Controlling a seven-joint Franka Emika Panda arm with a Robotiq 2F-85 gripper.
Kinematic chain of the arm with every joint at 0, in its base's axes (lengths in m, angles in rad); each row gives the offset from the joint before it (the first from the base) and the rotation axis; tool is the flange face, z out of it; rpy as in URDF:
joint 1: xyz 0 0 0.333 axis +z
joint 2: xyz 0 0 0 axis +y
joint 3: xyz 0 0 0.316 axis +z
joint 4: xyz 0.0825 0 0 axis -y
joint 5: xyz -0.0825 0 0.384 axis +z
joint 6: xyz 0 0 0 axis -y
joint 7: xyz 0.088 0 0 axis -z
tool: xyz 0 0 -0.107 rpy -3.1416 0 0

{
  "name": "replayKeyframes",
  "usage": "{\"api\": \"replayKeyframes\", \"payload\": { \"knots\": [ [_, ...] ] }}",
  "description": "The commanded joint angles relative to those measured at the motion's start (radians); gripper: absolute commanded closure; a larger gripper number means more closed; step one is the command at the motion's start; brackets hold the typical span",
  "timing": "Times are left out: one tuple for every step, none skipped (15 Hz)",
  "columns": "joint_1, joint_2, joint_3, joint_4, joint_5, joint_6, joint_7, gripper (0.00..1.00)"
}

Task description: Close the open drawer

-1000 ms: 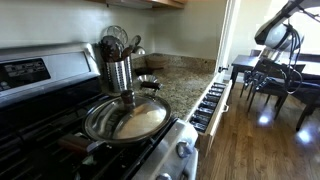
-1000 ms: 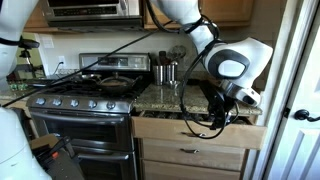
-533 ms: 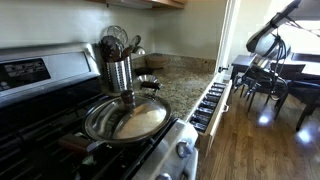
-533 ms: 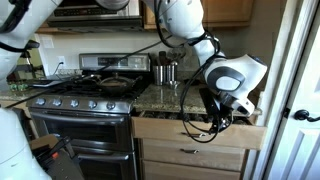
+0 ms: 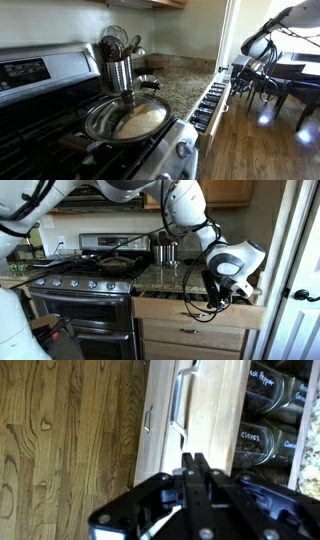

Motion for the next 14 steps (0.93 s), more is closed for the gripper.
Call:
{"api": "replayKeyframes", "payload": {
  "knots": [
    [-0.005, 0.058, 0.017, 0.083, 0.032, -0.005, 0.049, 1.0],
    [-0.008, 0.074, 0.024, 0.1, 0.04, -0.006, 0.05, 0.97],
    [-0.011, 0.087, 0.033, 0.118, 0.048, -0.007, 0.048, 0.96],
    [-0.011, 0.099, 0.04, 0.132, 0.059, -0.004, 0.045, 0.96],
    [-0.013, 0.106, 0.044, 0.146, 0.064, -0.009, 0.042, 0.96],
    [-0.012, 0.111, 0.046, 0.154, 0.068, -0.009, 0.041, 0.97],
    [-0.01, 0.113, 0.048, 0.157, 0.071, -0.009, 0.042, 0.96],
    [-0.01, 0.119, 0.052, 0.165, 0.076, -0.007, 0.039, 0.97],
    [-0.009, 0.124, 0.056, 0.175, 0.08, -0.006, 0.036, 0.97],
    [-0.008, 0.129, 0.059, 0.183, 0.083, -0.006, 0.036, 0.97],
    [-0.007, 0.137, 0.063, 0.194, 0.086, -0.007, 0.035, 0.96],
    [-0.006, 0.148, 0.068, 0.208, 0.087, -0.008, 0.035, 0.97],
    [-0.005, 0.158, 0.073, 0.222, 0.09, -0.009, 0.034, 0.96],
    [-0.004, 0.165, 0.078, 0.231, 0.093, -0.009, 0.034, 0.97]
  ]
}}
